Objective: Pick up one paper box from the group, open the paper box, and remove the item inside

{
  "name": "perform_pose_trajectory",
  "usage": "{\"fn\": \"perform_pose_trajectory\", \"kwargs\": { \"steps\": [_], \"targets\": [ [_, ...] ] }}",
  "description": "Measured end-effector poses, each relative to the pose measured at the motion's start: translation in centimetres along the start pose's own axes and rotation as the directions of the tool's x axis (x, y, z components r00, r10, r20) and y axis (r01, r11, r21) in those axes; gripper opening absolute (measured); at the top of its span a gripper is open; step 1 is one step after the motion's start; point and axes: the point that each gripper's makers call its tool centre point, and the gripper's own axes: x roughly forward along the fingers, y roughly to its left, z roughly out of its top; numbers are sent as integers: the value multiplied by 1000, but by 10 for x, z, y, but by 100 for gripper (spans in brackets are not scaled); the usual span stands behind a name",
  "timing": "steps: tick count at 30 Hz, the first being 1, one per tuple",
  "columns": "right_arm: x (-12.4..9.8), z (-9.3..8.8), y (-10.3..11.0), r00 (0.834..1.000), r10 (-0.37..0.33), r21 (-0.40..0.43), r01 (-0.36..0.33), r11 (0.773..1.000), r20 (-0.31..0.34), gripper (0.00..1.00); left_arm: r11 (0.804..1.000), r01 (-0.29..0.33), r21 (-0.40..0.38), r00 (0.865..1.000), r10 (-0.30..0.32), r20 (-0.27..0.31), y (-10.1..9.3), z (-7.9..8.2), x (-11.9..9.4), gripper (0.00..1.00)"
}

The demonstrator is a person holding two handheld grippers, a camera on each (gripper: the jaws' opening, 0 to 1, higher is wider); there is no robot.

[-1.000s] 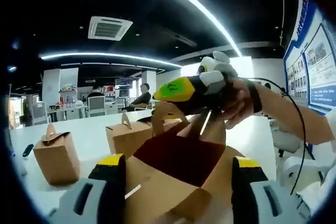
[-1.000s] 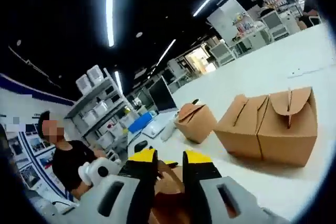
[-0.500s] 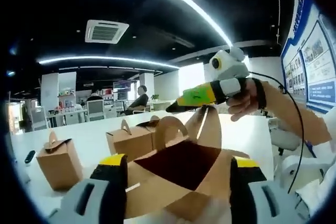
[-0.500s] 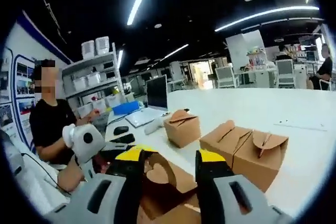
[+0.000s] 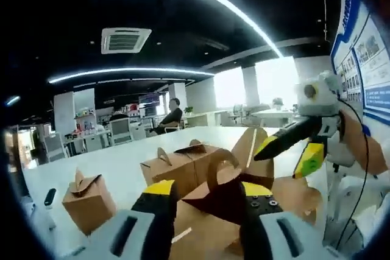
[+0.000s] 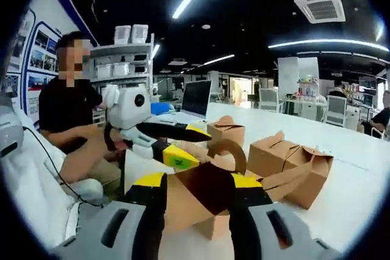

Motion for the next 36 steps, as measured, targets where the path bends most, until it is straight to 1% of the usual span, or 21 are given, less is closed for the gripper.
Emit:
{"fn": "perform_pose_trajectory", "kwargs": {
  "steps": [4, 7, 10, 11, 12, 13, 14, 16, 17, 18, 19, 21, 23, 24, 28, 30, 32, 34, 36],
  "targets": [
    [6, -9, 4, 1000, 23, 2, -23, 1000, -14, 40, 999, -1, 36, 999, 2, -33, 7, 2, 8, 41],
    [8, -13, 3, 1000, 21, 1, -21, 1000, -18, 40, 999, 5, 45, 999, -2, -53, 10, 1, 15, 44],
    [11, -18, 5, 999, 32, 6, -32, 999, -32, 40, 998, -5, 60, 998, 9, -55, 14, 7, 20, 44],
    [13, -21, 6, 998, 32, -1, -32, 999, -46, 40, 998, -8, 66, 998, 12, -57, 13, 9, 21, 43],
    [13, -21, 5, 999, 29, -2, -29, 1000, -46, 40, 996, -1, 91, 998, 7, -62, 12, 10, 21, 43],
    [12, -19, 4, 999, 27, -2, -27, 1000, -36, 40, 994, 19, 103, 998, -13, -65, 7, 10, 21, 44],
    [12, -17, 3, 999, 26, 0, -26, 1000, -28, 40, 994, 31, 108, 997, -23, -70, 3, 9, 22, 46],
    [11, -12, 1, 1000, 23, 2, -23, 1000, -14, 40, 992, 54, 116, 996, -45, -79, -3, 8, 22, 54],
    [12, -11, -1, 1000, 22, 3, -22, 1000, -12, 40, 991, 57, 120, 995, -47, -84, -5, 8, 24, 56],
    [13, -11, -1, 1000, 23, 3, -23, 1000, -16, 40, 991, 55, 125, 995, -43, -91, -7, 7, 25, 56],
    [16, -12, -2, 999, 24, 3, -24, 1000, -20, 40, 987, 54, 149, 994, -38, -105, -7, 5, 27, 56],
    [20, -18, -1, 999, 29, 11, -29, 1000, -38, 40, 987, 37, 156, 993, -18, -121, -3, 4, 34, 55],
    [21, -21, 2, 998, 37, 10, -37, 999, -45, 40, 990, 25, 141, 993, -8, -118, 2, 6, 39, 53],
    [21, -20, 3, 999, 41, 2, -41, 999, -36, 40, 991, 22, 129, 993, -7, -114, 4, 7, 41, 53],
    [21, -19, 3, 999, 40, 12, -40, 999, -34, 40, 997, 19, 78, 995, -12, -95, 12, 13, 44, 53],
    [21, -20, 3, 998, 45, 11, -45, 999, -37, 39, 999, 15, 34, 997, -13, -77, 18, 18, 46, 53],
    [21, -20, 4, 998, 51, 16, -50, 999, -41, 36, 1000, 1, 25, 997, 1, -77, 26, 18, 49, 52],
    [20, -18, 12, 996, 84, 59, -82, 995, -37, 33, 1000, -21, 11, 997, 21, -77, 37, 19, 53, 52],
    [20, -18, 16, 994, 101, 66, -99, 993, -31, 32, 999, -9, -45, 997, 6, -71, 39, 20, 58, 52]
  ]
}}
